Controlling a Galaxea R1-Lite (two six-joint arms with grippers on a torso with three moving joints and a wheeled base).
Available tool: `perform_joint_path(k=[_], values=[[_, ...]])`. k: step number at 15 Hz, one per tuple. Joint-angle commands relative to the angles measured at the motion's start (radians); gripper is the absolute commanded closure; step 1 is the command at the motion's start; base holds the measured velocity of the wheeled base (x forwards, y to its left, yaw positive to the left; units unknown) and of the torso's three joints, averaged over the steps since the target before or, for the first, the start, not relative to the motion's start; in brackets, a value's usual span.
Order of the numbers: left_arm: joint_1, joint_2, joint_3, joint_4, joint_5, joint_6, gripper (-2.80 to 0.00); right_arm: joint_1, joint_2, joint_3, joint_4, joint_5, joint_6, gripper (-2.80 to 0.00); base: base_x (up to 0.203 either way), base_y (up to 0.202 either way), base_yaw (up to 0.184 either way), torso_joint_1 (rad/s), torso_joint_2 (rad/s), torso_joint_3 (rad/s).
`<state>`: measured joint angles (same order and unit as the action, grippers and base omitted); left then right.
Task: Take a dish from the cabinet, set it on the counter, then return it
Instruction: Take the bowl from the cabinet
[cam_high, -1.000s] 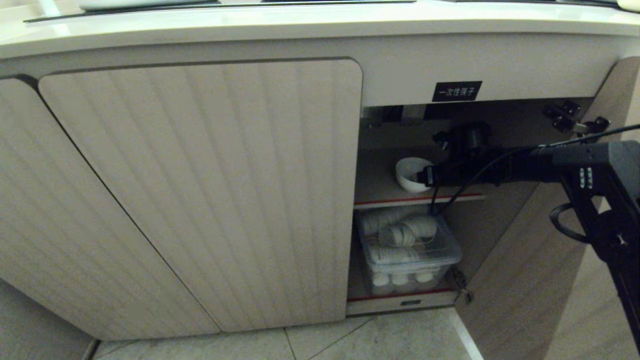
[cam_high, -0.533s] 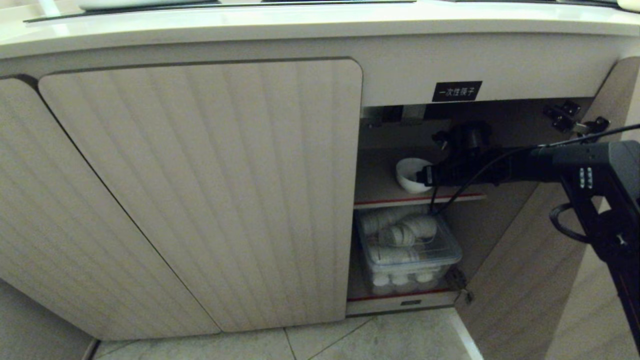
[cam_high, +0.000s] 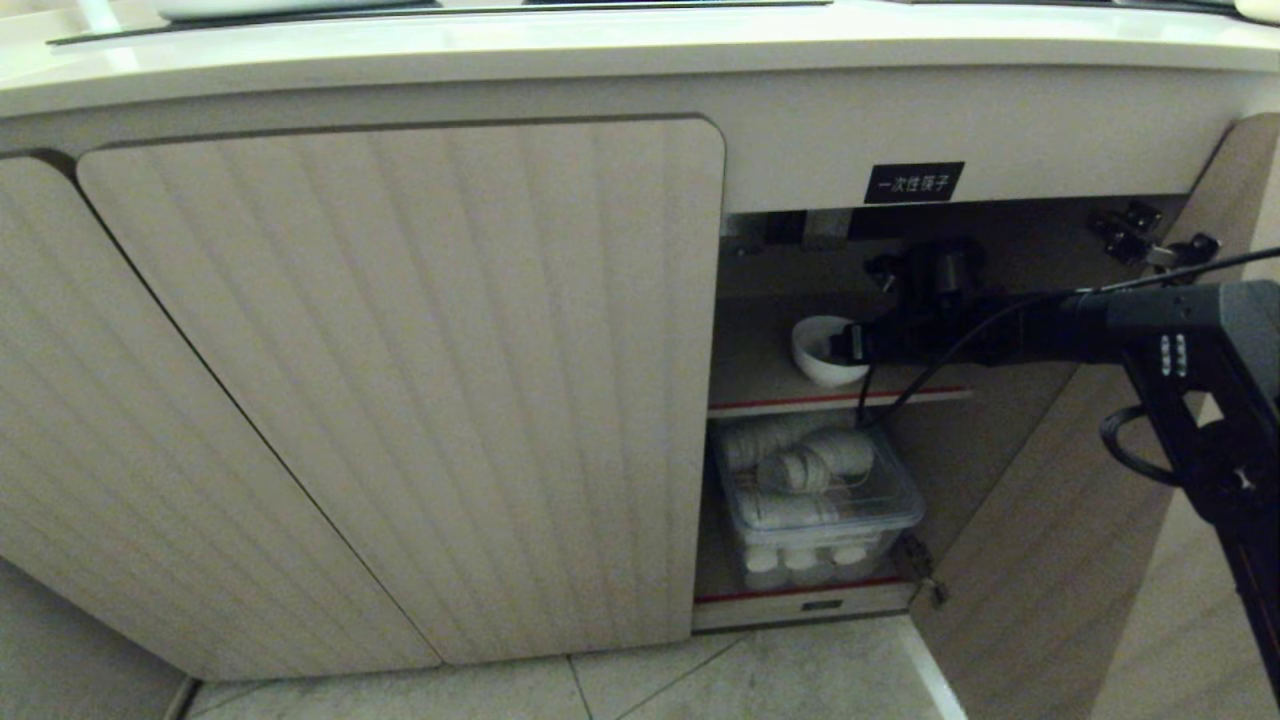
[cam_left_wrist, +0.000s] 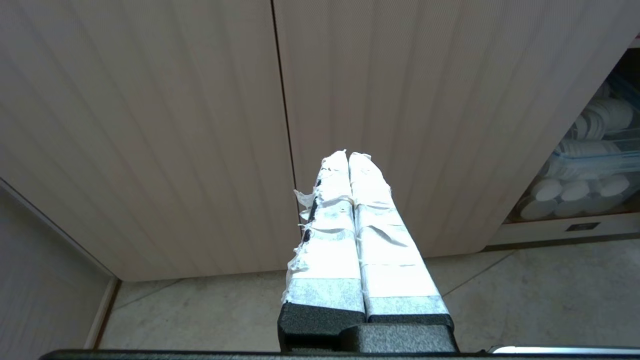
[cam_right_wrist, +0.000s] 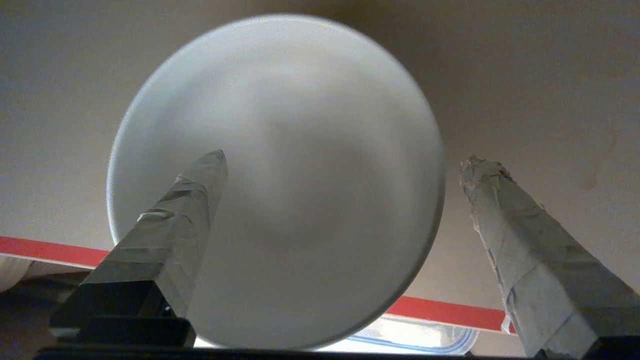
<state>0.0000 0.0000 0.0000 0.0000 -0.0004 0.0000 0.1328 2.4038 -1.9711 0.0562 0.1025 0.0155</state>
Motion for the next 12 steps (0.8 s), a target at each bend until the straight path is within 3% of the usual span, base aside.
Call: perform_joint_path(k=[1,12], values=[[0.000,0.000,0.000,0.000,0.000,0.000,0.00,0.000,-0.002,0.001,0.004,0.000,0.000,-2.80,0.000,0.000,0.000,0.000,0.00,0.000],[0.000,0.000,0.000,0.000,0.000,0.000,0.00,-0.007,-0.020,-0.014,0.073,-0.003,-0.003,-2.80,0.000,0.000,0.000,0.000,0.00,0.000]])
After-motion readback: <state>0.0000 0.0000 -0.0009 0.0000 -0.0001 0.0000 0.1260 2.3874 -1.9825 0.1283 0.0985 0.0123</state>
